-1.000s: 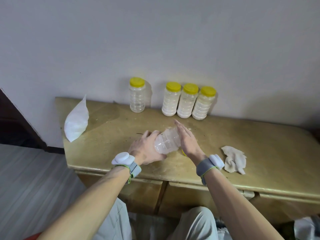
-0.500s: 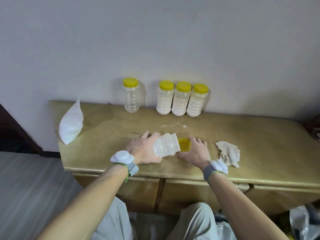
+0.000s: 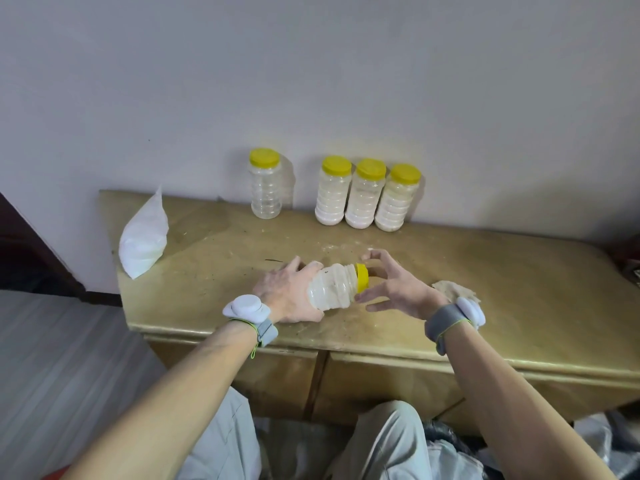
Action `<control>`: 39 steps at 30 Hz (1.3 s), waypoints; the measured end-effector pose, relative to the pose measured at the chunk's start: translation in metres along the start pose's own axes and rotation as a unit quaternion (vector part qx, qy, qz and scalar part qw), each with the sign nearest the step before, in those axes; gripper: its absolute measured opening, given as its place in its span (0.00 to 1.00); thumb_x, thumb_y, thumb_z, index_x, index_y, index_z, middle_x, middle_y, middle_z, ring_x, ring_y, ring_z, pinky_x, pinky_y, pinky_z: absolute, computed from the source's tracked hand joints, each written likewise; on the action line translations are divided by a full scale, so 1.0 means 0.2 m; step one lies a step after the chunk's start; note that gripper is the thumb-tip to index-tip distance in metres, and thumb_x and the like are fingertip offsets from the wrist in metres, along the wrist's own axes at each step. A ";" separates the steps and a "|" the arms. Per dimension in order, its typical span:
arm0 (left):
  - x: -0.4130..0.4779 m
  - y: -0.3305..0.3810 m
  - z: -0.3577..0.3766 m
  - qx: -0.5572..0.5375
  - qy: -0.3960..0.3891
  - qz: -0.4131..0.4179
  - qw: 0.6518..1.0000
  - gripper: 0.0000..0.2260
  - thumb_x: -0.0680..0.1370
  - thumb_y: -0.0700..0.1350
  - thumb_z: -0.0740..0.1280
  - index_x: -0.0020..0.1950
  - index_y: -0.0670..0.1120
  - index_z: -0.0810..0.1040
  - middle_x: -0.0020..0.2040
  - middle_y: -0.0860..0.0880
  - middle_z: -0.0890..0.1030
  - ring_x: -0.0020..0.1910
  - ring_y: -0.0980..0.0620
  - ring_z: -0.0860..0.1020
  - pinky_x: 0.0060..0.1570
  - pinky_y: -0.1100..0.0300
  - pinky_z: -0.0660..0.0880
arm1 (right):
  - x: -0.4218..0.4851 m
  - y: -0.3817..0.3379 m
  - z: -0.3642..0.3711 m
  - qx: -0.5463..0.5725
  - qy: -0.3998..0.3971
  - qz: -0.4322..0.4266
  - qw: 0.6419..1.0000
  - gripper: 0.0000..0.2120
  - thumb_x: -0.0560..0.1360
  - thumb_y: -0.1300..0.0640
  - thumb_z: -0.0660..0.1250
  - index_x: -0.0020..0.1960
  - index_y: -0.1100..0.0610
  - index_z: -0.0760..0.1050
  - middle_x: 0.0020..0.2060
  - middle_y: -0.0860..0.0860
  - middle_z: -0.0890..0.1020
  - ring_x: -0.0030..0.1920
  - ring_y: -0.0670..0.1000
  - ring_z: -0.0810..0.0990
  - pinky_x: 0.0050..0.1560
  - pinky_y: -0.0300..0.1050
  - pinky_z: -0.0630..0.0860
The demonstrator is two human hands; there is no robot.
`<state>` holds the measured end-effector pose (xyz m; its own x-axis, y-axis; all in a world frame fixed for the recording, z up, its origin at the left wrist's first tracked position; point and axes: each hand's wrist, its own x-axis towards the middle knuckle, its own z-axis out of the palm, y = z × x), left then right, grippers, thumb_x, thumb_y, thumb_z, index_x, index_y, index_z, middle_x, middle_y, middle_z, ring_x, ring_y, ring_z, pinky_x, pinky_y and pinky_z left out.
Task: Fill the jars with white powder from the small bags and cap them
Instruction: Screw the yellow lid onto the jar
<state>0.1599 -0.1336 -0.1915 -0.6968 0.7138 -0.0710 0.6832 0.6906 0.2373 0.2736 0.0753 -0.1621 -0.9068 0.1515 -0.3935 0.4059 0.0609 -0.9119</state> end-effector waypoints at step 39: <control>0.01 -0.04 -0.01 -0.007 0.015 0.006 1.000 0.39 0.62 0.66 0.72 0.69 0.61 0.61 0.55 0.52 0.69 0.52 0.47 0.77 0.47 0.54 0.74 | 0.01 -0.02 0.05 0.065 0.028 0.080 0.994 0.19 0.79 0.45 0.66 0.64 0.55 0.77 0.50 0.57 0.81 0.39 0.56 0.83 0.37 0.45 0.78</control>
<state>0.1537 -0.1377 -0.1923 -0.6947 0.7182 -0.0392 0.6887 0.6799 0.2519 0.2699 0.0654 -0.1600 -0.8225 0.2031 -0.5313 0.5234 -0.0954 -0.8467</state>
